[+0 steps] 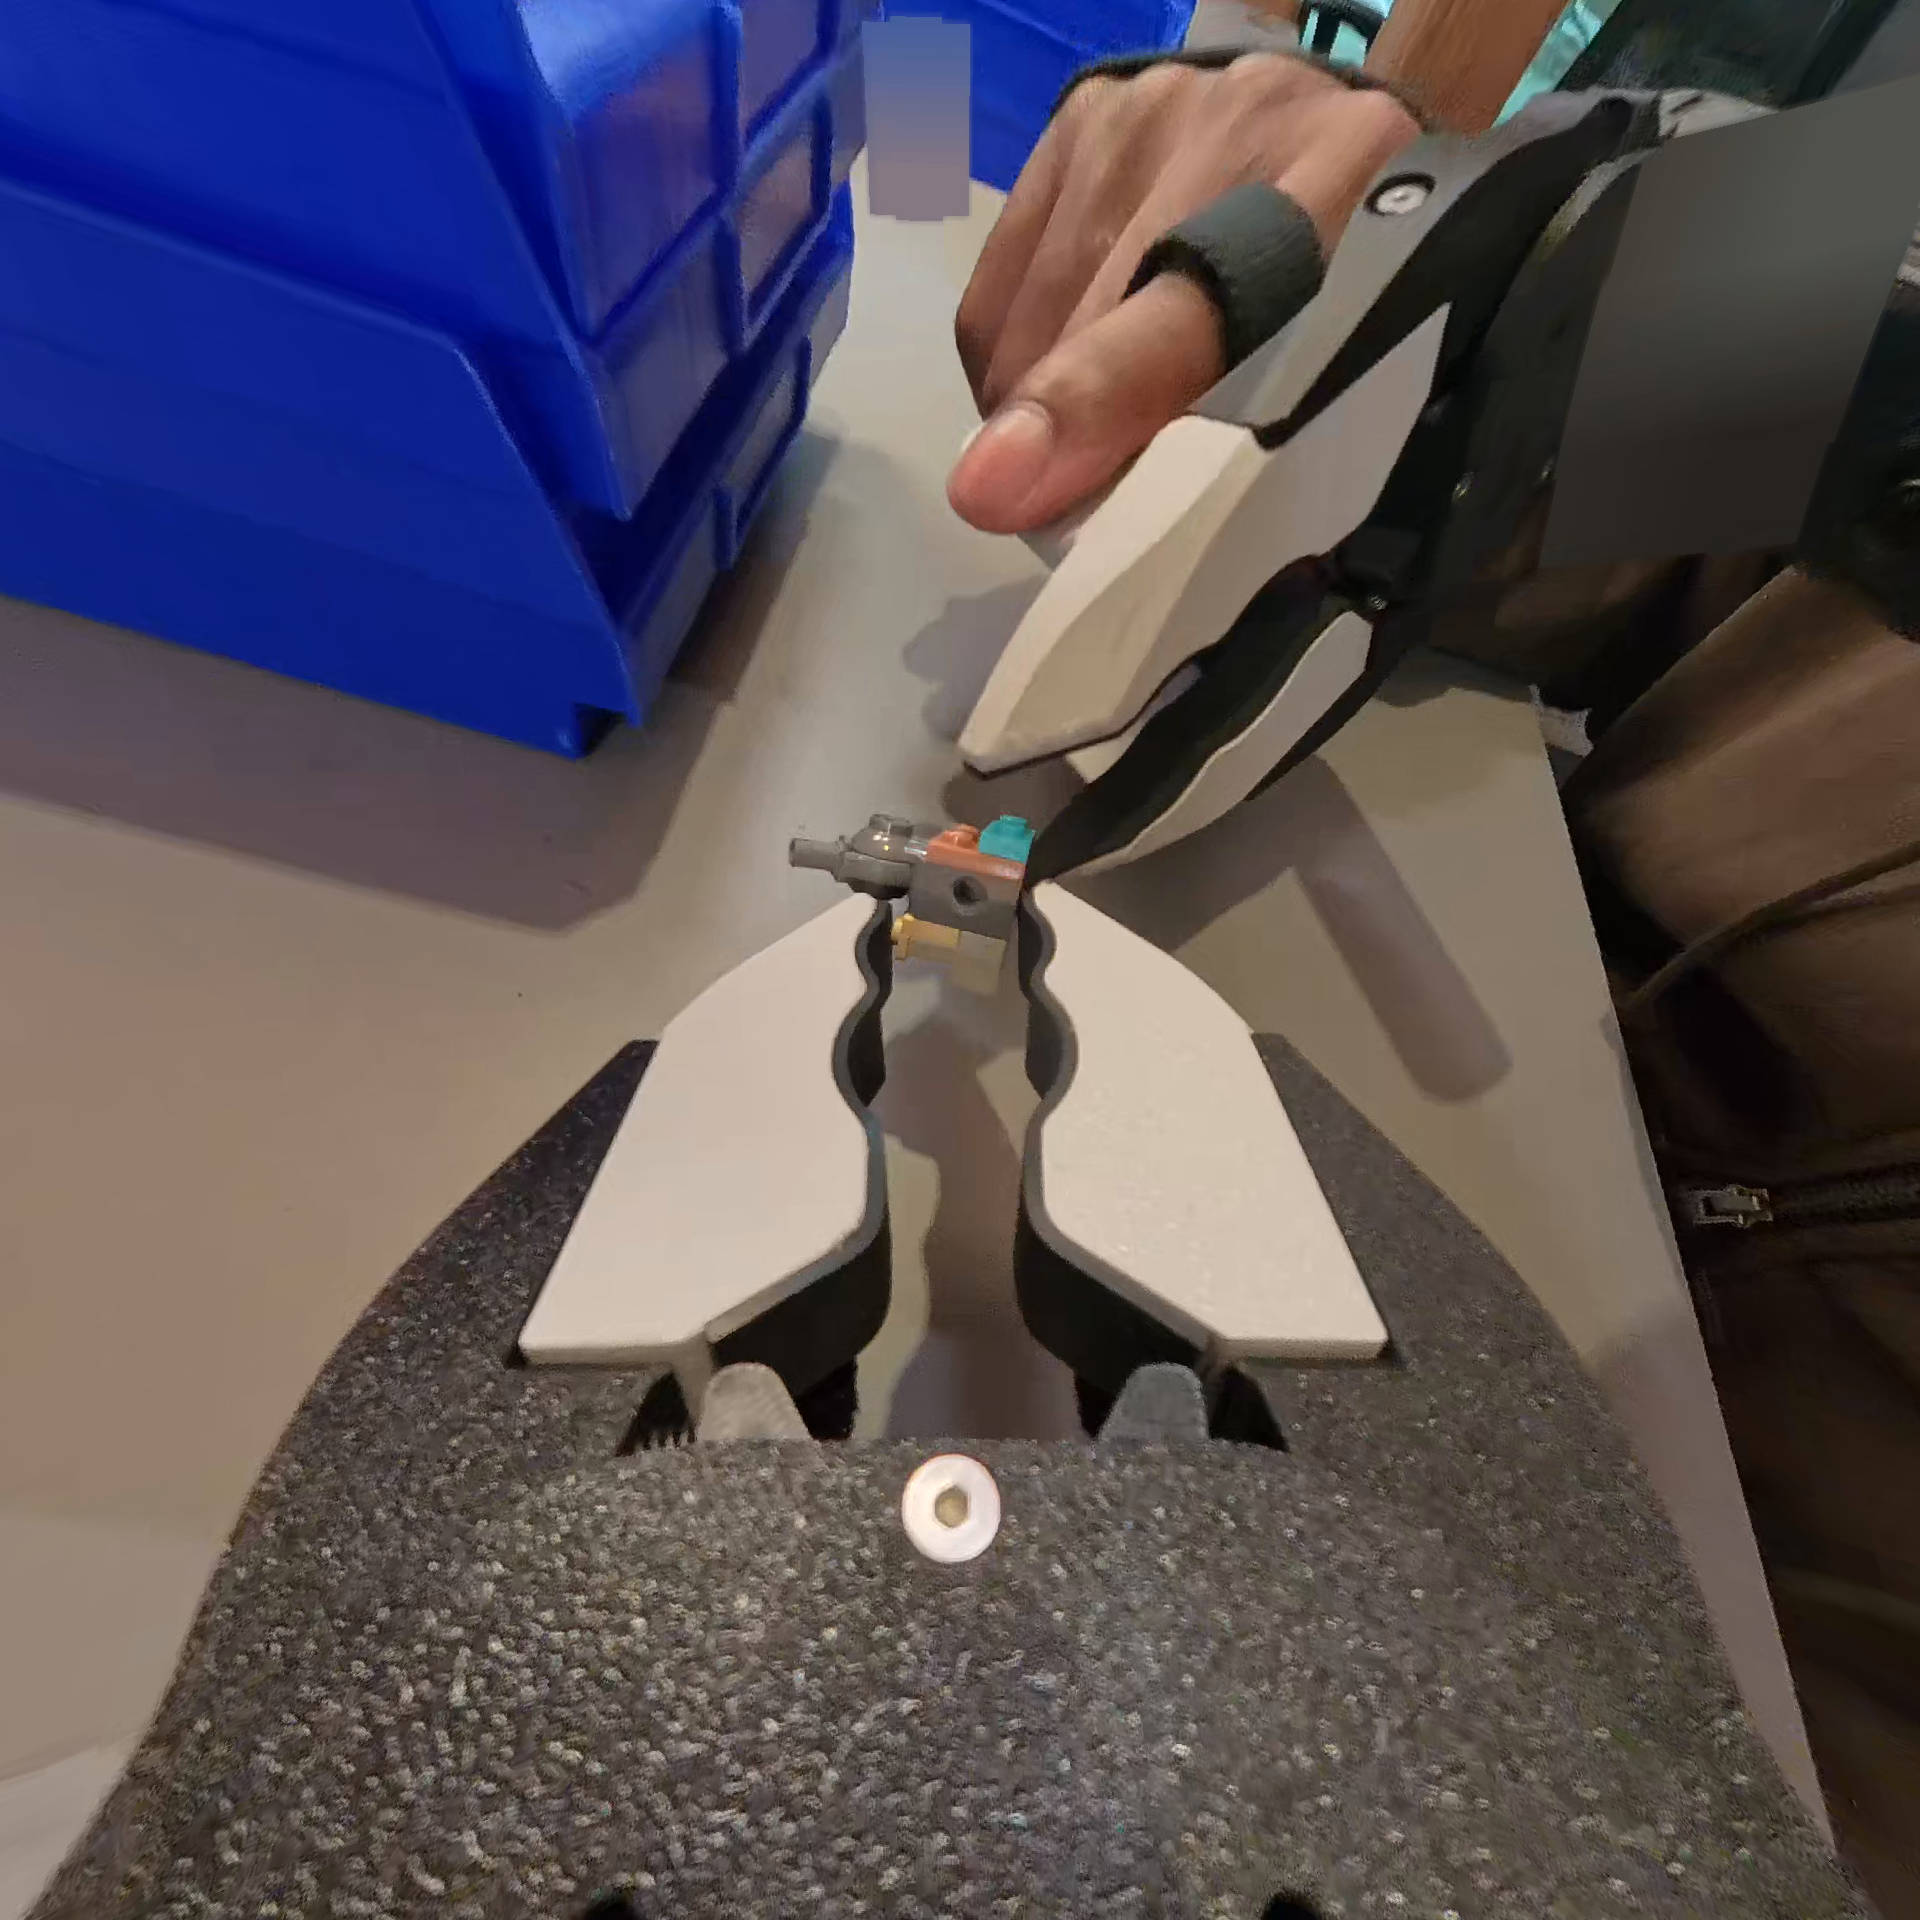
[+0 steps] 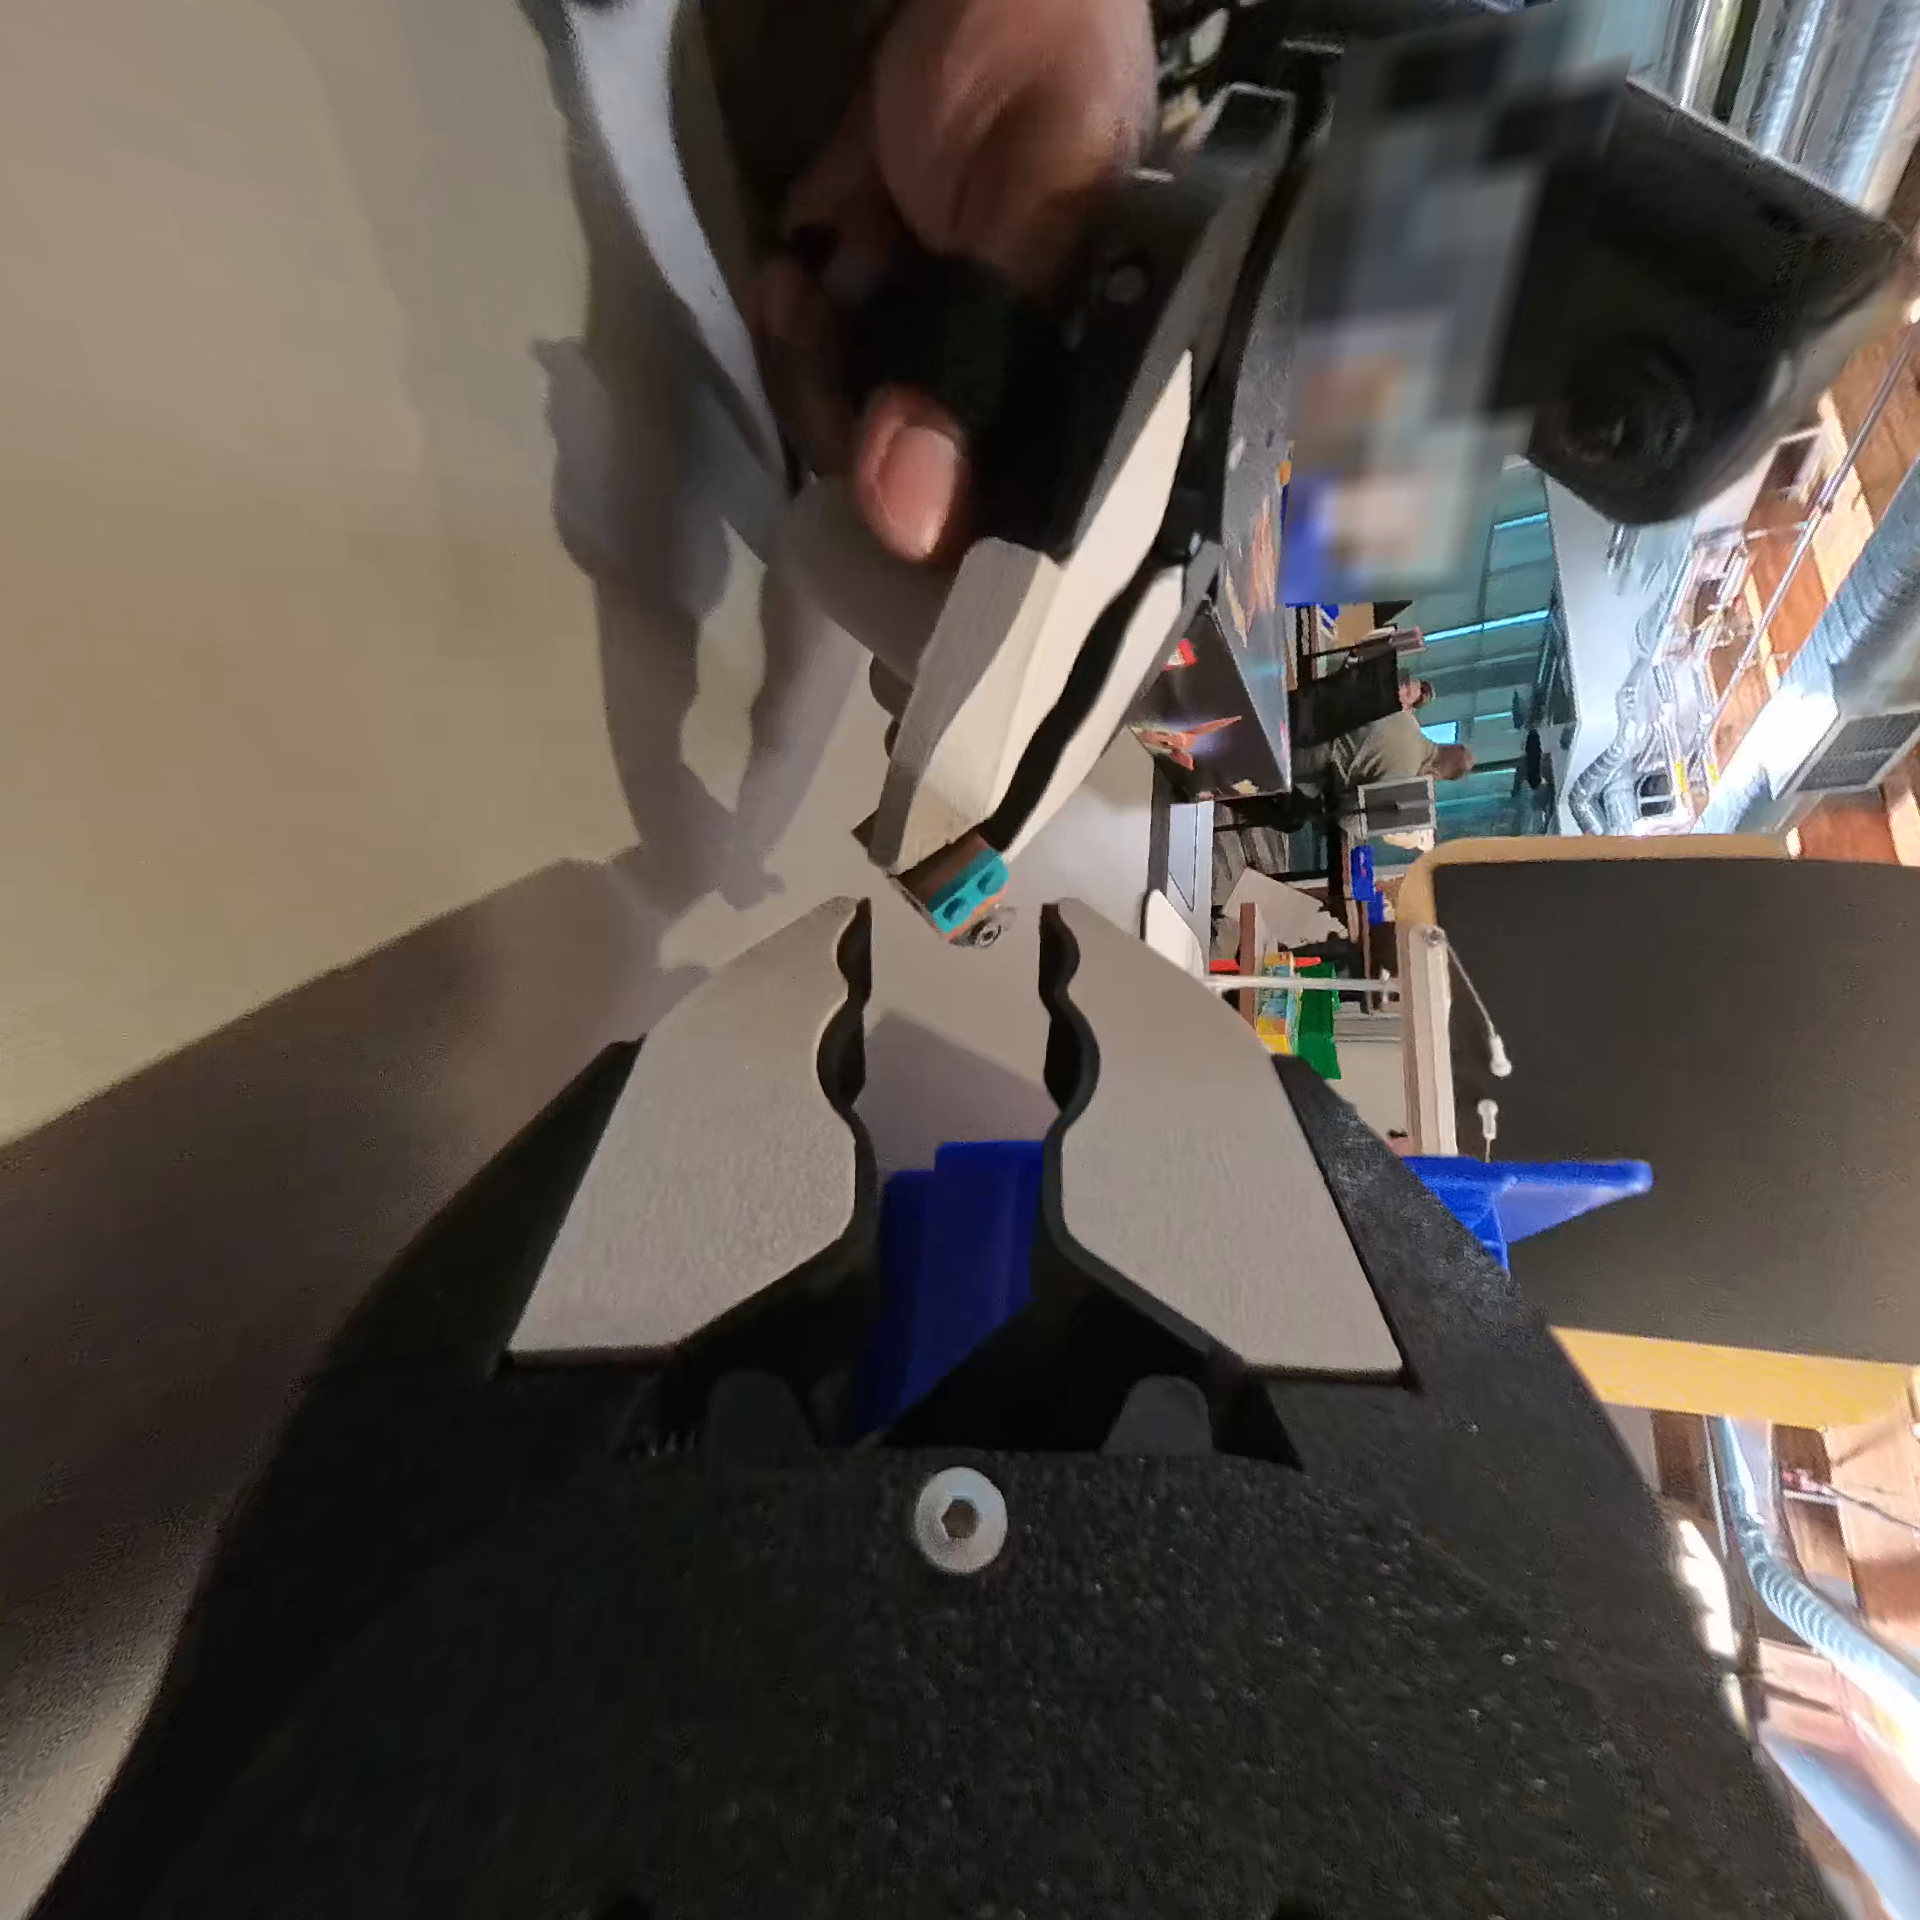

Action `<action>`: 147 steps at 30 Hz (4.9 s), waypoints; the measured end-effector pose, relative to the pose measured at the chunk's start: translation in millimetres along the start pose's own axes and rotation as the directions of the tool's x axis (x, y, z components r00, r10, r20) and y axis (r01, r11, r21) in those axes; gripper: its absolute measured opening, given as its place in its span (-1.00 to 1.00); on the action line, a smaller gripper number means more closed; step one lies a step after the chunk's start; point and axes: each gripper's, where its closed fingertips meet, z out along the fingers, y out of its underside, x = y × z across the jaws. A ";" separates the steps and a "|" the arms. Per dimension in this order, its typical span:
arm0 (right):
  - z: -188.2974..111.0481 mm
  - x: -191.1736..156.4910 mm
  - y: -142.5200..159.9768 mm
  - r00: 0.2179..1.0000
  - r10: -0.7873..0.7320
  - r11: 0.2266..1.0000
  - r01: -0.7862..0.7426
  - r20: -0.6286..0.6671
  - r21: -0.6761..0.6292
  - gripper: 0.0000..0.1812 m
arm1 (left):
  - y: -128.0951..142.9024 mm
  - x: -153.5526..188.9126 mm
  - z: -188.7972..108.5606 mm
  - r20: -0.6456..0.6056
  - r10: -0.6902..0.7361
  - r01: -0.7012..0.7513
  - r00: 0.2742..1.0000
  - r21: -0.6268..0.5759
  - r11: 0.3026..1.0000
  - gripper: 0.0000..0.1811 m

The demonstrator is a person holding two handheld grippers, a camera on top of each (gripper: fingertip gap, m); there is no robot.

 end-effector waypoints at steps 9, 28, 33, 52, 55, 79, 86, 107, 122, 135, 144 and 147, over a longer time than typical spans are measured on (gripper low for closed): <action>12.9 -12.3 2.5 0.998 -0.058 0.998 0.058 0.005 -0.029 -0.76 | 6.3 3.1 4.5 0.015 0.013 -0.013 1.000 -0.054 0.998 -0.73; 9.5 4.8 14.7 0.680 0.718 0.691 -0.722 0.150 -0.038 -0.77 | -19.3 -6.2 -5.4 0.353 0.733 -0.764 0.582 -0.071 0.641 -0.73; 6.7 2.7 12.0 0.666 0.721 0.682 -0.731 0.191 -0.026 -0.77 | -19.0 -1.6 -4.8 0.344 0.759 -0.791 0.553 -0.072 0.608 -0.75; -4.9 -3.0 1.6 0.826 0.523 0.831 -0.549 0.209 0.091 -0.75 | -10.6 8.6 -5.6 0.196 0.640 -0.651 0.743 -0.015 0.759 -0.81; -5.4 -4.9 -0.2 0.819 0.527 0.824 -0.558 0.228 0.100 -0.79 | -7.0 7.8 -3.4 0.186 0.637 -0.643 0.748 -0.037 0.765 -0.81; -13.9 0.0 -14.1 0.785 0.549 0.767 -0.610 0.289 0.200 -0.81 | -16.2 23.6 -6.1 0.117 0.584 -0.595 0.803 0.100 0.798 -0.81; -18.3 -0.1 -16.1 0.784 0.535 0.770 -0.606 0.316 0.199 -0.81 | -17.4 27.3 -6.6 0.108 0.598 -0.607 0.794 0.091 0.790 -0.81; -49.2 95.0 37.2 0.689 0.702 0.706 -0.639 -0.182 0.306 -0.82 | -28.5 12.0 -20.7 0.173 0.521 -0.543 0.836 0.125 0.830 -0.81; -41.1 75.4 33.8 0.736 0.674 0.736 -0.662 -0.061 0.141 -0.65 | -36.3 19.0 -20.1 0.171 0.507 -0.533 0.845 0.187 0.825 -0.81; -17.2 13.4 -12.5 0.824 0.529 0.817 -0.559 0.202 0.142 -0.72 | -29.6 26.2 -12.8 0.177 0.591 -0.613 0.787 0.115 0.781 -0.81; -14.3 4.8 -12.1 0.847 0.487 0.849 -0.516 0.213 0.111 -0.80 | -23.8 25.1 -8.1 0.175 0.617 -0.634 0.767 0.060 0.771 -0.81; -19.2 6.0 -17.0 0.829 0.500 0.828 -0.543 0.251 0.143 -0.81 | -26.2 30.4 -9.6 0.151 0.612 -0.628 0.776 0.098 0.772 -0.81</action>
